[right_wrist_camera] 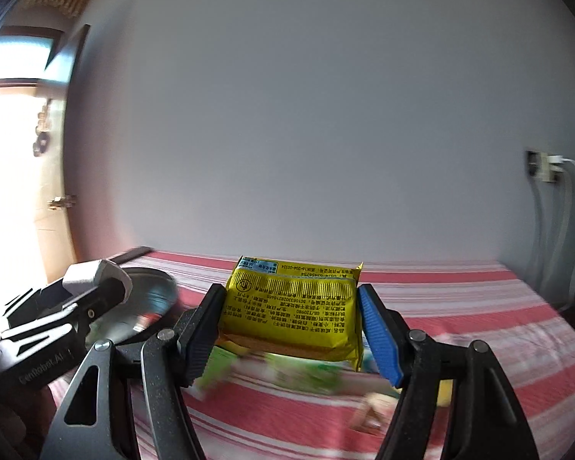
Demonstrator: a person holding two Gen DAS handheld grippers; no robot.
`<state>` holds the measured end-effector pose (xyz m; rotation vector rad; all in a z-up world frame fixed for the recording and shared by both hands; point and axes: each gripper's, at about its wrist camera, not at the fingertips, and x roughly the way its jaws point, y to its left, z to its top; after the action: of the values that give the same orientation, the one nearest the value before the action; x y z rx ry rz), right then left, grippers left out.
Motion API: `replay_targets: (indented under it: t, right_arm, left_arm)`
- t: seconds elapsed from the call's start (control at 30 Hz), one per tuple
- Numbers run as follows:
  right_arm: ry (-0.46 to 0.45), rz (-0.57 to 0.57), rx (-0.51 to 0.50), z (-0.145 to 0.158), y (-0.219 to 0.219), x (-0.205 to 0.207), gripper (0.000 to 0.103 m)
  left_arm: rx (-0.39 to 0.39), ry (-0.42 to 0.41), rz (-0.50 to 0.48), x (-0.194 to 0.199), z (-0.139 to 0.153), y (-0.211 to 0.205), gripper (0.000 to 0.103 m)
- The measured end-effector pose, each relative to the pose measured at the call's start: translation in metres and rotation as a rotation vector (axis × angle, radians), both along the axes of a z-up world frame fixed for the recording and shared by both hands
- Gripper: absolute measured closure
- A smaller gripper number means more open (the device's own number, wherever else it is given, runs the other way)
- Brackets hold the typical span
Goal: Organize objects
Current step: 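Lift and carry the white soap bar and yellow bar over the basin with both tools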
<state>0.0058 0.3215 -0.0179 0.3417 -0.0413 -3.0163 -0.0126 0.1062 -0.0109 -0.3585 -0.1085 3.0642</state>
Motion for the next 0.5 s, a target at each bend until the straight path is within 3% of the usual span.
replay_targets:
  t: [0.33,0.5]
  right_arm:
    - [-0.104,0.197,0.016,0.016,-0.074,-0.059,0.032]
    - [-0.149,0.241,0.013,0.020,-0.088,-0.085,0.032]
  left_arm:
    - [0.004,-0.117,0.127,-0.020,-0.008,-0.063,0.035]
    - [-0.010,-0.159,0.166,-0.031,-0.013,-0.079,0.035]
